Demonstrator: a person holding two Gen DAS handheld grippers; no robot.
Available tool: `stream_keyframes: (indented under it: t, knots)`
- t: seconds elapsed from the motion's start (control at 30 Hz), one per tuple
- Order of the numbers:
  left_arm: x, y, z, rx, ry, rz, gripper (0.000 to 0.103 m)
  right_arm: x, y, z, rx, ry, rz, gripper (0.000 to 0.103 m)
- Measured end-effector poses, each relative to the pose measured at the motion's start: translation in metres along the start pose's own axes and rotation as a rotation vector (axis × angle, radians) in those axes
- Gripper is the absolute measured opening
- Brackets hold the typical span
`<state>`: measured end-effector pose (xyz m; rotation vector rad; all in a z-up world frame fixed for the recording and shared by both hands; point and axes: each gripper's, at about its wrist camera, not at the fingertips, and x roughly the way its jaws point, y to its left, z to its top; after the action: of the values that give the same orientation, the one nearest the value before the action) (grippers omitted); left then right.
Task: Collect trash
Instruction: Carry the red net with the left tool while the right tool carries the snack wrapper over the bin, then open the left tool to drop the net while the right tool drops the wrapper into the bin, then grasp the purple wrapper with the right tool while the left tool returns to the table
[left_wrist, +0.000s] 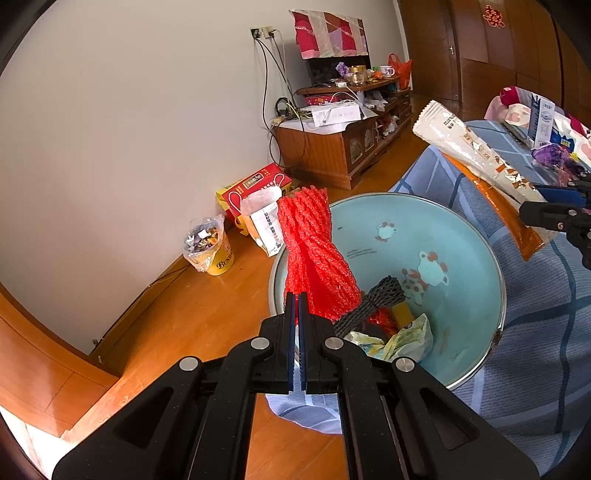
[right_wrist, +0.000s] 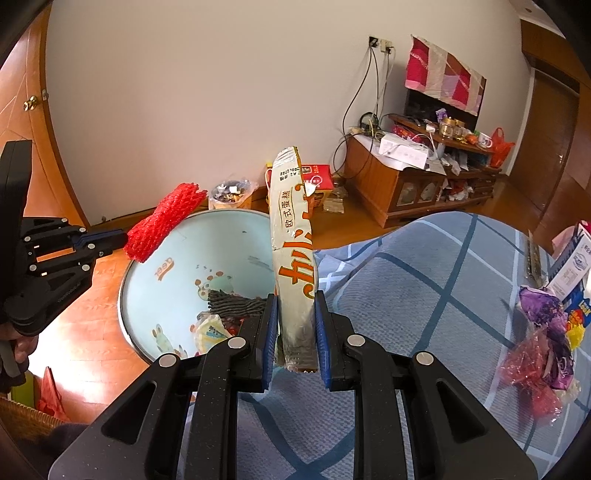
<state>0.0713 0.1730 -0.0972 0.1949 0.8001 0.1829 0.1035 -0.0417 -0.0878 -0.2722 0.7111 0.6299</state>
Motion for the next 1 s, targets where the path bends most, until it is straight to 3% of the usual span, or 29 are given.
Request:
stream_keyframes:
  t: [0.17,0.2,0.3,0.57,0.7,1.0]
  knots:
    - [0.002,-0.002,-0.001,-0.011,0.003,-0.010,0.006,0.003,0.005,-0.002,-0.011,0.007,0.031,0.030]
    - [0.003,-0.002,-0.001,-0.012,0.004,-0.008,0.014,0.003,0.006,-0.002,-0.011,0.005,0.031,0.034]
    - [0.002,-0.002,-0.001,-0.019,-0.002,-0.001,0.040,0.004,0.005,-0.003,-0.010,0.011,0.033,0.035]
    - [0.004,-0.007,-0.004,-0.026,-0.001,0.005,0.069,0.000,0.000,-0.007,0.016,0.003,0.022,0.043]
    - [0.008,-0.011,-0.004,-0.026,0.005,-0.003,0.077,-0.005,-0.010,-0.011,0.026,-0.003,0.002,0.043]
    - [0.018,-0.040,0.001,0.013,0.004,0.001,0.091,-0.035,-0.071,-0.031,0.116,-0.028,-0.105,0.046]
